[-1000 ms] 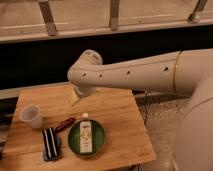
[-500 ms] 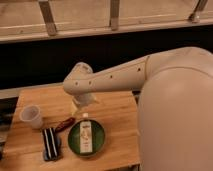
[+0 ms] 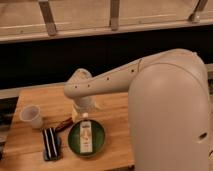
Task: Stand the bottle upright
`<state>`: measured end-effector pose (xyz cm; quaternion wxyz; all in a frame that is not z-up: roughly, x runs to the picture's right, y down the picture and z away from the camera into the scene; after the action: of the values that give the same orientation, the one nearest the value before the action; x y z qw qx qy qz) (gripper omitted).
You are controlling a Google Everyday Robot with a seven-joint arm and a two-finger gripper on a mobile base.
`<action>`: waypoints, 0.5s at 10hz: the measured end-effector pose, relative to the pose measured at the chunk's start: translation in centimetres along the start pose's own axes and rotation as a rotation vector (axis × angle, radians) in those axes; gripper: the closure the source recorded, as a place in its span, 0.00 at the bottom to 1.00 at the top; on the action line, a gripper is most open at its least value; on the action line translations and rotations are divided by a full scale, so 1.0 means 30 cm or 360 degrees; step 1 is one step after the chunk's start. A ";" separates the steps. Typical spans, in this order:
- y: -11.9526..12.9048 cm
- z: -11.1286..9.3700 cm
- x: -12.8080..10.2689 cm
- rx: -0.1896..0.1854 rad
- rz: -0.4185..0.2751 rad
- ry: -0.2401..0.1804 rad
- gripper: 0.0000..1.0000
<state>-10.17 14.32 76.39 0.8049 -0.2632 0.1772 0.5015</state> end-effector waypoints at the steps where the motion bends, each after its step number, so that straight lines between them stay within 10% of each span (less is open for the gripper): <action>1: 0.012 0.015 0.005 -0.0004 0.0006 0.0014 0.20; 5: 0.046 0.097 0.017 -0.0086 0.0045 0.0062 0.20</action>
<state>-11.12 16.94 78.09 0.7866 -0.2920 0.1831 0.5123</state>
